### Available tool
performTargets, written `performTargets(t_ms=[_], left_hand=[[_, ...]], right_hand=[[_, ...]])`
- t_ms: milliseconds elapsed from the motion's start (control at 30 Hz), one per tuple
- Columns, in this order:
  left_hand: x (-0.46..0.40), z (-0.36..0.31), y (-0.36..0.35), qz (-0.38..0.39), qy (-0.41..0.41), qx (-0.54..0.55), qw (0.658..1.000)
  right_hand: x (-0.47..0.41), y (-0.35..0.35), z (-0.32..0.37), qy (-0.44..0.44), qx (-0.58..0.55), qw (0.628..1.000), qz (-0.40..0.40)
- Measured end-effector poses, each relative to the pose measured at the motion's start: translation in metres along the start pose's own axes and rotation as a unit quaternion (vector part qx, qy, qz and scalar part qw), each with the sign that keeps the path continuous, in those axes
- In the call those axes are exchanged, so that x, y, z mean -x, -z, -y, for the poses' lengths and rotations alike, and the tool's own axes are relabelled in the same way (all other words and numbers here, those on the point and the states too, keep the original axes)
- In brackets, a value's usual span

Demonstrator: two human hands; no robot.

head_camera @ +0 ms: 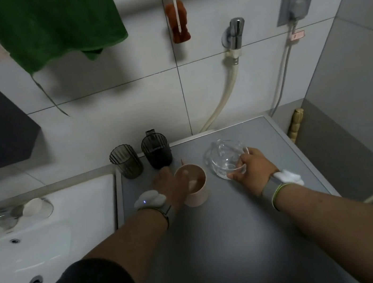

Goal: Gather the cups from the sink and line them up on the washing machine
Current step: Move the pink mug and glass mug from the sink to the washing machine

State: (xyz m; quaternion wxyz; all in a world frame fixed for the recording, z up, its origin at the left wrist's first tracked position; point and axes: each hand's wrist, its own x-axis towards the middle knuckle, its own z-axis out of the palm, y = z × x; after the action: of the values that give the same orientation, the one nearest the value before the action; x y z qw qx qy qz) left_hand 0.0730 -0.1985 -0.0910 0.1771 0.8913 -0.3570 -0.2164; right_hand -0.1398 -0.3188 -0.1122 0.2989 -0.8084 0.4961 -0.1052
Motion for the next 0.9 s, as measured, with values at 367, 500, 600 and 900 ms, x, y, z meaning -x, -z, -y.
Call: performTargets(t_ms=[367,500,600,900], left_hand=[[0.005,0.001,-0.031,-0.069,-0.214,-0.113,0.968],[-0.014,-0.009,-0.027,-0.076,-0.23,-0.146,0.959],[-0.031,-0.019,-0.025,-0.084,-0.237,-0.212,0.944],[-0.069,-0.041,-0.017,-0.085,-0.25,-0.291,0.92]], right_hand=[[-0.019,-0.002,-0.008,0.008,0.02,1.0,0.001],[-0.03,-0.001,-0.011,0.013,0.025,1.0,-0.002],[-0.04,-0.001,-0.01,0.013,0.017,1.0,-0.007],[-0.075,0.0,-0.007,0.009,0.022,1.0,-0.003]])
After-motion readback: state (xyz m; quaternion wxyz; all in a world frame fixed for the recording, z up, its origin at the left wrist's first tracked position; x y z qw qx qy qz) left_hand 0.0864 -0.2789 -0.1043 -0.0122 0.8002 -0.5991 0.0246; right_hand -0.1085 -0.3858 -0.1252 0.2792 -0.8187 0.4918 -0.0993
